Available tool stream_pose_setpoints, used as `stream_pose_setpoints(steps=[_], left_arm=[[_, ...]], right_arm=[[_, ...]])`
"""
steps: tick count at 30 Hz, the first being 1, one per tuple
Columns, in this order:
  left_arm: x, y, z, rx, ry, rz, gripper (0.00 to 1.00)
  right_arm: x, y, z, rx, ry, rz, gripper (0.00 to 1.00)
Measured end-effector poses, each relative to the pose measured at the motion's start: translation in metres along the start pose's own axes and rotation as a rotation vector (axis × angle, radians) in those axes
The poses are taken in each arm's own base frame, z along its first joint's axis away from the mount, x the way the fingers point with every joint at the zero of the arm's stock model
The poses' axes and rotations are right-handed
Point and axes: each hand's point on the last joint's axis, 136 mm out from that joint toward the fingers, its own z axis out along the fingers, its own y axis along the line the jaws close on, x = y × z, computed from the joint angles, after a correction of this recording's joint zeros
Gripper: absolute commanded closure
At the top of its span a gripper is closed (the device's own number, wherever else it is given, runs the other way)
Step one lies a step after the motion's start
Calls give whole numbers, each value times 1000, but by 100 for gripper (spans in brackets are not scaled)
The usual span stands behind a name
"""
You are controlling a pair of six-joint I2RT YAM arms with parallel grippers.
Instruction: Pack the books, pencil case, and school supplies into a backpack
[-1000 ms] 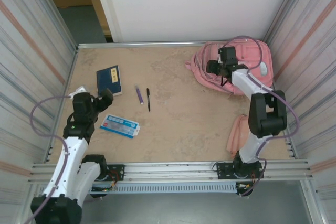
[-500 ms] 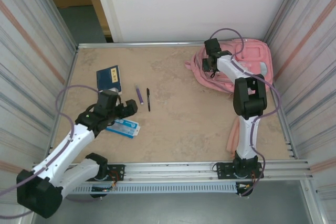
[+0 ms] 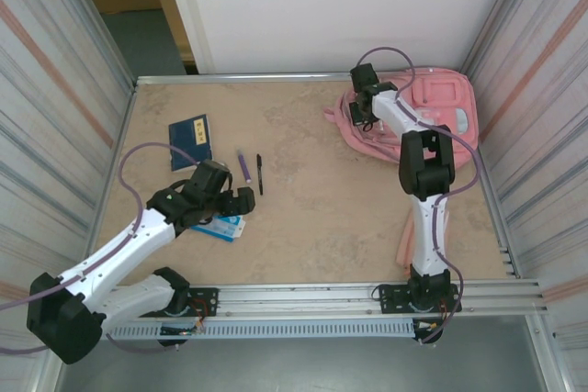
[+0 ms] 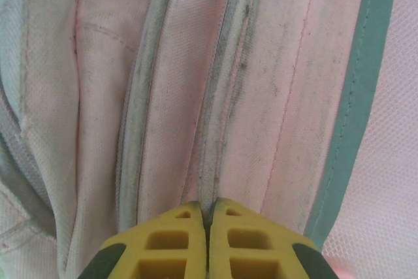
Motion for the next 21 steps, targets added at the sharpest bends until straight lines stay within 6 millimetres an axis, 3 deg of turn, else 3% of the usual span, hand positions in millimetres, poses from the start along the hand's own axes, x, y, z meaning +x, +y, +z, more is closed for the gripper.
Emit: stream_pose_setpoints(steps=[3, 6, 9, 10, 11, 13, 16, 20, 21], left_arm=[[2, -10, 0, 42, 11, 27, 1], [3, -33, -1, 123, 7, 100, 1], [1, -61, -4, 222, -20, 171, 1], [-1, -68, -4, 248, -27, 185, 1], [-2, -71, -2, 258, -26, 190, 1], [-4, -80, 5, 273, -8, 209, 1], [-5, -93, 21, 282, 35, 228, 1], [-4, -102, 47, 258, 104, 240, 6], [-4, -103, 52, 251, 116, 242, 7]], right_arm=[[23, 9, -13, -33, 14, -91, 98], [52, 33, -39, -80, -4, -262, 100], [81, 80, -72, -144, -43, -491, 100], [88, 96, -81, -168, -63, -555, 97], [92, 111, -88, -195, -82, -600, 88], [101, 138, -101, -265, -125, -668, 82], [98, 145, -114, -317, -176, -659, 66], [82, 122, -139, -309, -261, -546, 42], [79, 116, -146, -306, -282, -502, 40]])
